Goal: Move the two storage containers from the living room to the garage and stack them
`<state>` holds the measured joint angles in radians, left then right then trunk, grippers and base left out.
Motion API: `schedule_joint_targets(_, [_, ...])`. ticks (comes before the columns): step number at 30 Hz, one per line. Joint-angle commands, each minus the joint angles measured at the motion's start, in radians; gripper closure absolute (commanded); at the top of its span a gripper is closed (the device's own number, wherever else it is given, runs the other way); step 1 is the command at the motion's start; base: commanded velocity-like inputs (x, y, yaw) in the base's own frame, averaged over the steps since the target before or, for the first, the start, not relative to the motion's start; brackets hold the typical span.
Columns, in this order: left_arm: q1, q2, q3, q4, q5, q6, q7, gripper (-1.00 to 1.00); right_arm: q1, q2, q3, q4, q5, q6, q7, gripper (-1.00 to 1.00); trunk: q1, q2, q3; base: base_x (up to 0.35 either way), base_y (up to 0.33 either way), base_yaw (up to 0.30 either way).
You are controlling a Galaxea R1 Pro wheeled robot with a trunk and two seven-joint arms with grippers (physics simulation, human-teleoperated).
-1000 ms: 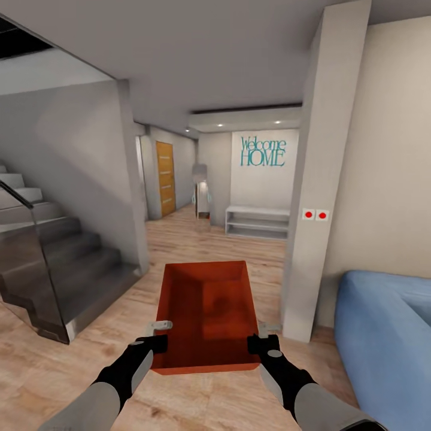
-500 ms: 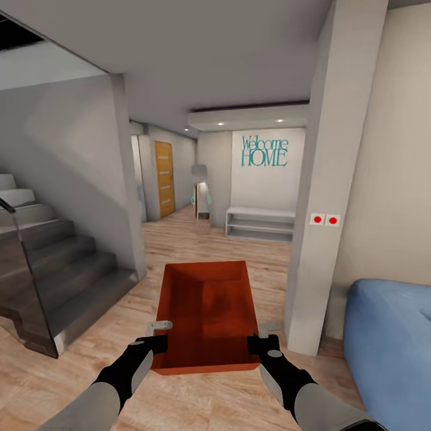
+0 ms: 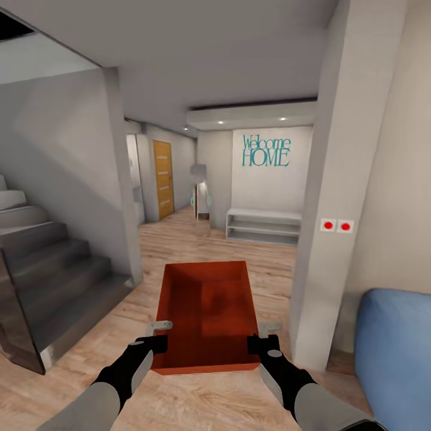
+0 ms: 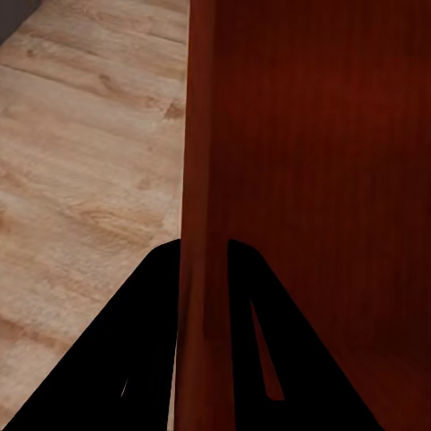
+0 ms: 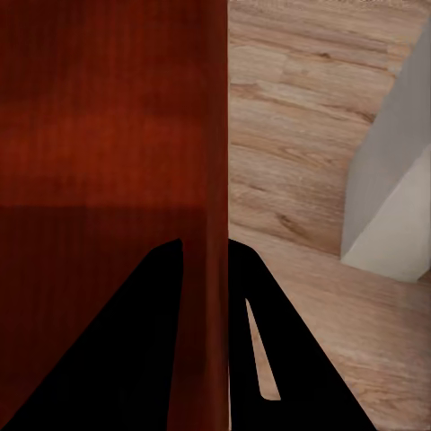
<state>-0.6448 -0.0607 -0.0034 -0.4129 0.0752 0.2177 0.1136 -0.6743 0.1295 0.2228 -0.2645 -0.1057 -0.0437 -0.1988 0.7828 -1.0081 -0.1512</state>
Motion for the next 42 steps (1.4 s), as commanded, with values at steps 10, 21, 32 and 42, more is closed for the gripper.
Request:
schedule_joint_targets(10, [0.001,0.001,0.002,-0.001,-0.012,0.008,0.015,1.0,-0.002,-0.002,-0.022,-0.002,0.001,-0.005,-0.007,1.0,0.001,-0.001,-0.001,0.323,0.0,0.0])
schedule_joint_targets(21, [0.001,0.001,0.002,-0.001,-0.012,0.008,0.015,1.0,-0.002,-0.002,-0.022,-0.002,0.001,-0.005,-0.007,1.0,0.001,-0.001,-0.001,0.323,0.0,0.0])
schedule_joint_targets(32, [0.001,0.002,0.002,-0.001,-0.012,0.008,0.015,1.0,-0.002,-0.001,-0.022,-0.002,0.001,-0.005,-0.007,1.0,0.001,-0.001,-0.001,0.322,0.099,0.0])
schedule_joint_targets(42, [0.001,0.001,0.002,0.0,-0.011,0.008,0.014,1.0,-0.002,-0.001,-0.022,-0.002,0.001,-0.005,-0.007,1.0,0.001,-0.001,-0.001,0.317,0.168,0.0])
